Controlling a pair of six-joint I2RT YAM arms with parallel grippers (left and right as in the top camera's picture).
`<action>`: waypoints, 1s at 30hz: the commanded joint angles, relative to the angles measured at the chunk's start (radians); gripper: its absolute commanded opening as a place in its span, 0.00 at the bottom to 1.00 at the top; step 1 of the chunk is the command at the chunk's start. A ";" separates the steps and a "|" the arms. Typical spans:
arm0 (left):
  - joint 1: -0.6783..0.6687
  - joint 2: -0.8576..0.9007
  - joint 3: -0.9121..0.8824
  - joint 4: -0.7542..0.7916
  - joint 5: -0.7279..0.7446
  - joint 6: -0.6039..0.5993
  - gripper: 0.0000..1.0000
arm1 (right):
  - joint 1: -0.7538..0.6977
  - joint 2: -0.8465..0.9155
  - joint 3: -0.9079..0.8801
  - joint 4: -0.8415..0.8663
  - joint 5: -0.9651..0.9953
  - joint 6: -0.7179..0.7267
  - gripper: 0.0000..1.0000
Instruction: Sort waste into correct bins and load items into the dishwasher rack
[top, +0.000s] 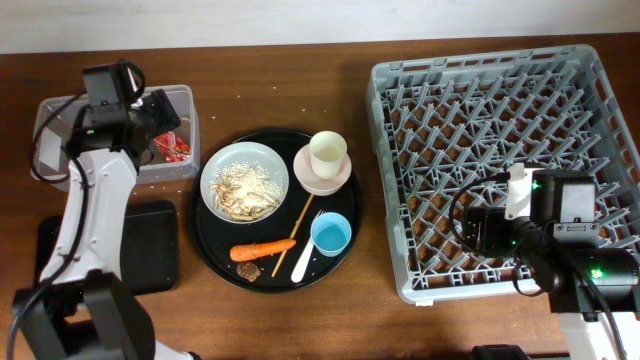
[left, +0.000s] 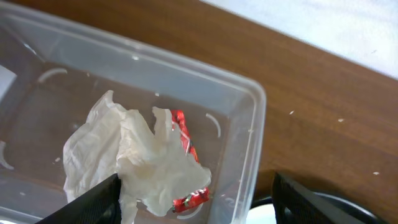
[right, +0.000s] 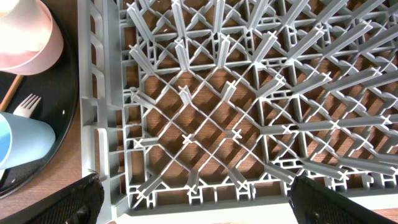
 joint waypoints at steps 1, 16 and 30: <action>0.004 -0.015 0.019 0.014 -0.033 -0.018 0.73 | 0.005 -0.003 0.017 -0.001 0.009 0.008 0.99; 0.026 0.084 0.051 -0.171 0.086 0.087 0.99 | 0.005 -0.003 0.017 -0.012 0.009 0.008 0.99; 0.026 0.147 0.055 -0.391 0.161 0.087 0.99 | 0.005 -0.003 0.017 -0.012 0.009 0.008 0.99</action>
